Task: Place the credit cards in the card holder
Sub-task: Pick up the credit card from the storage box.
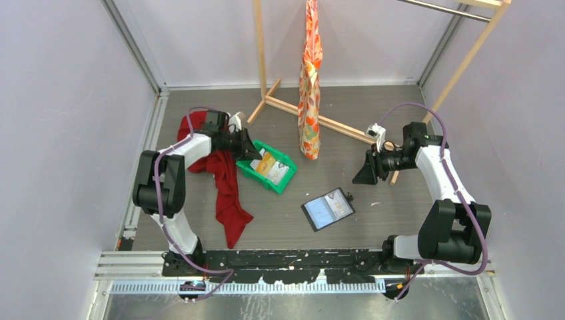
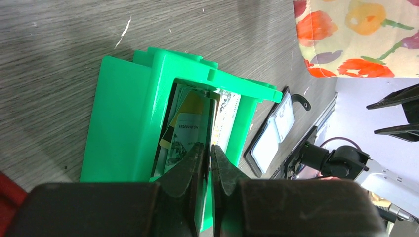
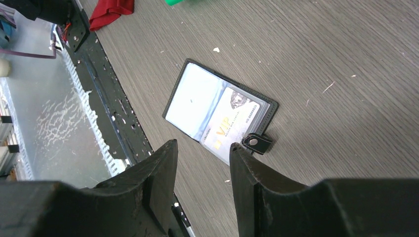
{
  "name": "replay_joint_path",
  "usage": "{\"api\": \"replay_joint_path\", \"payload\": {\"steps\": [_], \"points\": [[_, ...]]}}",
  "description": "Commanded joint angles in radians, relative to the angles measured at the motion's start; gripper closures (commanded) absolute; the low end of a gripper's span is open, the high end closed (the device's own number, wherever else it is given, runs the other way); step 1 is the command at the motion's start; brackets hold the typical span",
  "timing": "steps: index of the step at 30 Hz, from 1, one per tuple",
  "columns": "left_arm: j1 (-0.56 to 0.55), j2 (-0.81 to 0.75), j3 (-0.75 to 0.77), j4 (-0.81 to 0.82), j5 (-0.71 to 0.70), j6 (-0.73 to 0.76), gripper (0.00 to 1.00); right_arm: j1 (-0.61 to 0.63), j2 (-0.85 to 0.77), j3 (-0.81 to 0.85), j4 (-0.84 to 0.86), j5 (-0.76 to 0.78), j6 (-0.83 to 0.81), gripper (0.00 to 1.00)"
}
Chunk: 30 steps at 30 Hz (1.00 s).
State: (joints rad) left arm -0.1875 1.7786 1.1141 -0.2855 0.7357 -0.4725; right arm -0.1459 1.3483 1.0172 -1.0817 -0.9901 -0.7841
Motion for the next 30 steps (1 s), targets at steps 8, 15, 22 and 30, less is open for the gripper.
{"api": "replay_joint_path", "payload": {"steps": [8,15,22,30], "points": [[0.024,-0.14,-0.005,-0.024,-0.075,0.0,0.99,-0.003,-0.009,0.006,-0.012,-0.031,-0.022,0.52],[0.024,-0.328,-0.077,0.018,-0.047,0.024,0.99,-0.004,-0.016,0.007,-0.024,-0.048,-0.028,0.52],[-0.136,-0.642,-0.413,0.536,0.028,-0.234,0.99,-0.003,0.003,0.006,-0.087,-0.177,-0.063,0.49],[-0.581,-0.769,-0.652,0.944,-0.464,-0.273,1.0,-0.003,-0.048,-0.035,-0.092,-0.311,-0.024,0.38]]}}
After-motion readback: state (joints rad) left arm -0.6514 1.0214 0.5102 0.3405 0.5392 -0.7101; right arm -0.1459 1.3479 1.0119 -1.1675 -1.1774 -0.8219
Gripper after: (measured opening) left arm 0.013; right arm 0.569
